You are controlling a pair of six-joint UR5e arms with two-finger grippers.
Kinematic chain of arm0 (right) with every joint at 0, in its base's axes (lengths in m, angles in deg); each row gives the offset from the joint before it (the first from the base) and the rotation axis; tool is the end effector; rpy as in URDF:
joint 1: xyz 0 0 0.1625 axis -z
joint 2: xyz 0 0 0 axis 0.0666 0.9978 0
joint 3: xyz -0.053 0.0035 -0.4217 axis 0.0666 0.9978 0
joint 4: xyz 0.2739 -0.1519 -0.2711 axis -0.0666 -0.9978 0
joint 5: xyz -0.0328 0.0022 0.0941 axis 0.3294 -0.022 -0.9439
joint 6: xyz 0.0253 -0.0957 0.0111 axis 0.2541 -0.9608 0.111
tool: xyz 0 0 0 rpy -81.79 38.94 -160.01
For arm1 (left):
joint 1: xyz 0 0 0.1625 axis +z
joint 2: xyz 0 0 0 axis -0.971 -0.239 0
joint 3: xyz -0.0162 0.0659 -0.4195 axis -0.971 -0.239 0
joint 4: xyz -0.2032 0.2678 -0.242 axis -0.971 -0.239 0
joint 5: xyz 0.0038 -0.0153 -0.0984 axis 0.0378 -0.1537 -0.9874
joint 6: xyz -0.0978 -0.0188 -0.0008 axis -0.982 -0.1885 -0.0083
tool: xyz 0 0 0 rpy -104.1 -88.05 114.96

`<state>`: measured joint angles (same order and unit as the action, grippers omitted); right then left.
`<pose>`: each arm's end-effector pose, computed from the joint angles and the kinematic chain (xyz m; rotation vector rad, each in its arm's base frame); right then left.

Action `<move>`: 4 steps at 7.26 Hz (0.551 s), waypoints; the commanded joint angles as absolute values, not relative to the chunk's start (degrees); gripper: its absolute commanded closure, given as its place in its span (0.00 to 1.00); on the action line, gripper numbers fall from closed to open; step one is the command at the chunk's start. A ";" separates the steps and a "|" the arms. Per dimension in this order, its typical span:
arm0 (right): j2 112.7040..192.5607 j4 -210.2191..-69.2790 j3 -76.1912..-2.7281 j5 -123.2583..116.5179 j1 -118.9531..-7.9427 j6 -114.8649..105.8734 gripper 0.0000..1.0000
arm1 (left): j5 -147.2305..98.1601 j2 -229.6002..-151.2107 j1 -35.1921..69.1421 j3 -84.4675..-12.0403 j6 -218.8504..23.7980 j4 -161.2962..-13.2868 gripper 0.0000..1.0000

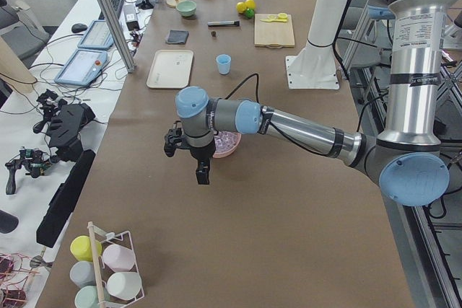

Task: Mash ice and strawberries in cup

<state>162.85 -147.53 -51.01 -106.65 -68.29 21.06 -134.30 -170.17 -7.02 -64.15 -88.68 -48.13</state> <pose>-0.1730 -0.5348 0.4388 0.0748 -0.7943 0.1077 -0.0106 -0.4803 0.5468 -0.0241 0.7224 0.0364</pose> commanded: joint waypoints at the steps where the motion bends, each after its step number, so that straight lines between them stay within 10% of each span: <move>1: 156.33 -150.45 -48.35 -103.58 -60.27 26.10 0.00 | -134.05 -170.20 -7.06 -63.98 -88.68 -48.27 0.02; 4: 150.25 -149.31 -41.07 -99.28 -53.05 30.24 0.00 | -134.05 -170.37 -7.06 -64.25 -88.60 -48.35 0.01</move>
<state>152.91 -149.63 -44.59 -101.58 -55.86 29.34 -134.06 -170.27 -7.06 -64.19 -88.67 -48.28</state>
